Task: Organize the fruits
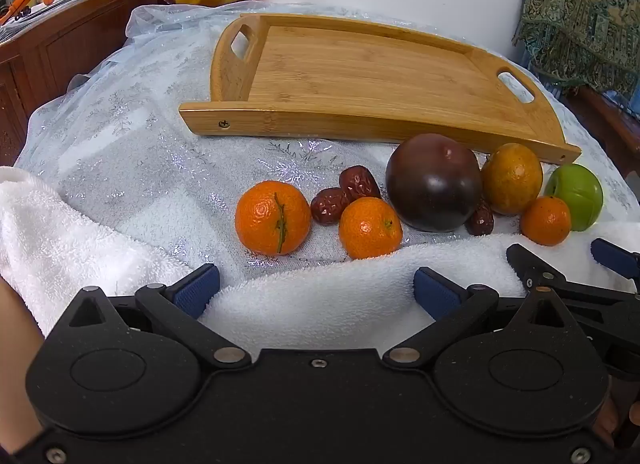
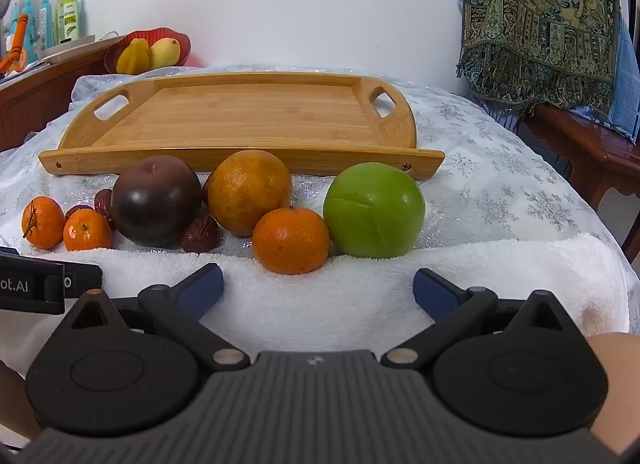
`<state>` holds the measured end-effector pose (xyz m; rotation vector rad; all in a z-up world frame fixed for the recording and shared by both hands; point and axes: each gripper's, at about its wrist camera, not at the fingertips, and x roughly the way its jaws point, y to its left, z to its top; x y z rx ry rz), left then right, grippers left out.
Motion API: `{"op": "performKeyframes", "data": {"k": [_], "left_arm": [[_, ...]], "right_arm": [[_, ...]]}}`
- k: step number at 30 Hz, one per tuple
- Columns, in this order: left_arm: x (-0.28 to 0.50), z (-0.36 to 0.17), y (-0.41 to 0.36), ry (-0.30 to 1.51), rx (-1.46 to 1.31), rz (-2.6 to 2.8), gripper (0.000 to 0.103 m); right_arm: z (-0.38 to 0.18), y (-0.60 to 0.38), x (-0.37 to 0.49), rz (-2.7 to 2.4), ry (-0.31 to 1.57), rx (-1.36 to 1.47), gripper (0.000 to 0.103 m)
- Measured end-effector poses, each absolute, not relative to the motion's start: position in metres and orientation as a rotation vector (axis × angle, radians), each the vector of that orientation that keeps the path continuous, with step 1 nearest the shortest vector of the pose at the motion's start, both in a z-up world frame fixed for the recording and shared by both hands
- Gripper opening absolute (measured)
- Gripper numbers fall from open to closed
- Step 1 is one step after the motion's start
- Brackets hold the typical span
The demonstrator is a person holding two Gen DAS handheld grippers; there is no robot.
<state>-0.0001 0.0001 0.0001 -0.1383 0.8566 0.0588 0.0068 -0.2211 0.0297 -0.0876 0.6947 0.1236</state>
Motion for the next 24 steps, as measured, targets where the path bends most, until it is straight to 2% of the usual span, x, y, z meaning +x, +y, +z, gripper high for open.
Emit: {"op": "performKeyframes", "data": {"k": [24], "left_arm": [[0.0000, -0.0017, -0.0011, 0.860, -0.132, 0.061, 0.103]], "right_arm": [[0.0300, -0.2210, 0.0066, 0.123, 0.694, -0.091, 0.103]]}}
